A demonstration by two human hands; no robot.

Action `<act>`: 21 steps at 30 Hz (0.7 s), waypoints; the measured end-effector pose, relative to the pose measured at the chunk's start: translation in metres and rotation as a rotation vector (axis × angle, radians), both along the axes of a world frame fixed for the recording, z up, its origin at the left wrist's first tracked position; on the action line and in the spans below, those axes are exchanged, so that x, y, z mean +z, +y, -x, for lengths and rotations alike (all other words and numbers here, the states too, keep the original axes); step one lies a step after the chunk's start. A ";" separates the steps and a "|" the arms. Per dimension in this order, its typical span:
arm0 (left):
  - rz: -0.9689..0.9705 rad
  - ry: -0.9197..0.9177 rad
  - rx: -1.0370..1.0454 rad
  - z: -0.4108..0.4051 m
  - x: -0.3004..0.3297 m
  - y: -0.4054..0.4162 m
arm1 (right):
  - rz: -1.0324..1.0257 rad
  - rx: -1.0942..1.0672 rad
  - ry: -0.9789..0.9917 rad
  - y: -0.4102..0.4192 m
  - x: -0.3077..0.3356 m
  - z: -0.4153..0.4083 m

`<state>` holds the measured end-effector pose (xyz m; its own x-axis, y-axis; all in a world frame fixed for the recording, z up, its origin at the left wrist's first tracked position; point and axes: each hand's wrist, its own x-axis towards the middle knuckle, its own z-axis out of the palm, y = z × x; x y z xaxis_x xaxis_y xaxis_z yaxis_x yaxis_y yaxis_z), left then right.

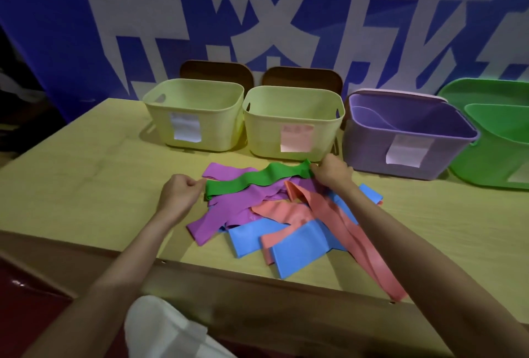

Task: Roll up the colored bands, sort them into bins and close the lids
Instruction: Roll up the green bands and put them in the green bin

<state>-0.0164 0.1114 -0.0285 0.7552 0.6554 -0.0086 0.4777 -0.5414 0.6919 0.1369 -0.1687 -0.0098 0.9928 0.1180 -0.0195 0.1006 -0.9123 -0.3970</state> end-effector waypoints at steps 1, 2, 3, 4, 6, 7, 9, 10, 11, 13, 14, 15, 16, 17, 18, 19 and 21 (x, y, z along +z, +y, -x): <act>-0.018 0.026 0.007 -0.002 0.000 -0.002 | 0.008 -0.015 0.004 0.002 0.001 0.000; -0.020 0.047 0.018 -0.003 0.001 -0.005 | 0.014 -0.025 0.004 0.004 0.001 -0.001; -0.019 0.055 0.023 -0.004 0.002 -0.008 | 0.017 -0.037 0.006 0.005 0.002 -0.001; 0.004 0.056 0.026 -0.005 0.002 -0.010 | 0.018 -0.048 0.006 0.006 0.001 -0.001; 0.095 0.024 0.016 -0.007 0.001 -0.012 | -0.005 -0.068 0.006 0.007 0.000 0.001; 0.148 -0.003 0.015 -0.007 0.000 -0.012 | -0.032 -0.075 0.012 0.007 0.000 0.002; 0.232 -0.075 0.037 -0.007 -0.001 -0.010 | -0.122 -0.095 0.008 0.004 0.003 0.004; 0.263 -0.117 0.051 -0.008 0.000 -0.009 | -0.188 -0.099 -0.003 0.003 0.004 0.004; 0.303 -0.172 0.064 -0.008 0.003 -0.008 | -0.272 -0.102 -0.021 0.001 0.005 0.004; 0.403 -0.300 0.077 -0.006 0.013 -0.007 | -0.482 -0.095 -0.063 -0.005 0.006 0.004; 0.441 -0.343 0.074 -0.005 0.020 -0.009 | -0.586 -0.092 -0.081 -0.010 0.006 0.006; 0.497 -0.386 0.057 -0.004 0.026 -0.010 | -0.684 -0.096 -0.083 -0.015 0.007 0.009; 0.593 -0.428 0.028 -0.003 0.032 -0.011 | -0.788 -0.098 -0.068 -0.020 0.007 0.012; 0.725 -0.476 -0.006 -0.001 0.036 -0.013 | -0.889 -0.105 -0.028 -0.026 0.008 0.017; 0.852 -0.510 -0.033 0.001 0.039 -0.014 | -0.992 -0.116 0.023 -0.033 0.009 0.021; 0.947 -0.530 -0.049 0.002 0.042 -0.016 | -1.087 -0.131 0.076 -0.039 0.010 0.026; 1.000 -0.536 -0.046 0.003 0.042 -0.019 | -1.239 -0.164 0.147 -0.054 0.013 0.033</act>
